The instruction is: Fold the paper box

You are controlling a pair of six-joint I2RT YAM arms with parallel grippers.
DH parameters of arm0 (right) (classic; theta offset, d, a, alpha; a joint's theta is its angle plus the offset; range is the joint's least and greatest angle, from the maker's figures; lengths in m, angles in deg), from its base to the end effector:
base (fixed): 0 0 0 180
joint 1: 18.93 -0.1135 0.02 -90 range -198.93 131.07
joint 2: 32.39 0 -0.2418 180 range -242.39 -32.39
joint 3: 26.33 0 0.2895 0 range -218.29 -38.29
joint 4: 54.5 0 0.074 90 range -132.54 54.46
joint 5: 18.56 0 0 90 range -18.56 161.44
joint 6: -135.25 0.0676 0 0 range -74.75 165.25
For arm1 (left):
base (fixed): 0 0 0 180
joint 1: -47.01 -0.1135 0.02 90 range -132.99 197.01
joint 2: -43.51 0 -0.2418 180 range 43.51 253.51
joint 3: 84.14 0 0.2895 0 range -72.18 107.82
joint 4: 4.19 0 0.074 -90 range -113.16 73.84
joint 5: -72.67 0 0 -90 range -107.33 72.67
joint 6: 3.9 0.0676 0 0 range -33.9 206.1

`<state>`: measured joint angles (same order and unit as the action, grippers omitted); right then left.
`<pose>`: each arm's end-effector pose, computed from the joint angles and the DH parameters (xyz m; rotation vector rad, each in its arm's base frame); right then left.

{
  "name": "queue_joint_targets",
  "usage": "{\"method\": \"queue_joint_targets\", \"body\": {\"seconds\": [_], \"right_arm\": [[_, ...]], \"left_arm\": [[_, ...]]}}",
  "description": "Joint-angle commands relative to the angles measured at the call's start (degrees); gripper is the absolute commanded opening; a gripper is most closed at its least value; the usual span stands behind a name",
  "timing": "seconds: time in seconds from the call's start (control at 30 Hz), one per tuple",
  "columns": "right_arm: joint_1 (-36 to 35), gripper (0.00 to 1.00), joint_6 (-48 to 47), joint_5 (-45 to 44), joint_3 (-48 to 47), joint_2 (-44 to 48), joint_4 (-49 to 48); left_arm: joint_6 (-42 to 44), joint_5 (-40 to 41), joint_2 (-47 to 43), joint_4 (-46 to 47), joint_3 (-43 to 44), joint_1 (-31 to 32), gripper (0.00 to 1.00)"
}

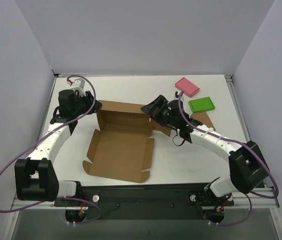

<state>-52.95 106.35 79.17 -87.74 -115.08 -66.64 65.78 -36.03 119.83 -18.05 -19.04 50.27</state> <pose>0.3250 0.2303 0.2259 0.3425 1.8948 1.2963 0.3700 -0.0428 0.2336 -0.0905 2.0310 -0.5887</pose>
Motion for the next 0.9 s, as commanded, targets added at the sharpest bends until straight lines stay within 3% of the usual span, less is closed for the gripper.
{"method": "queue_joint_targets", "body": {"seconds": [0.0, 0.4, 0.87], "right_arm": [[0.7, 0.71, 2.2, -0.9, -3.2, -1.5, -6.6], [1.6, 0.48, 10.9, 2.6, -4.0, -8.3, -19.3], [1.7, 0.0, 14.3, 1.1, -3.3, -10.0, -23.8]], "left_arm": [[1.8, 0.6, -0.9, -1.8, -0.9, 0.4, 0.46], [1.5, 0.1, -1.0, -1.7, -0.9, 1.1, 0.45], [1.6, 0.2, -1.3, -1.8, -1.0, 2.3, 0.45]]}}
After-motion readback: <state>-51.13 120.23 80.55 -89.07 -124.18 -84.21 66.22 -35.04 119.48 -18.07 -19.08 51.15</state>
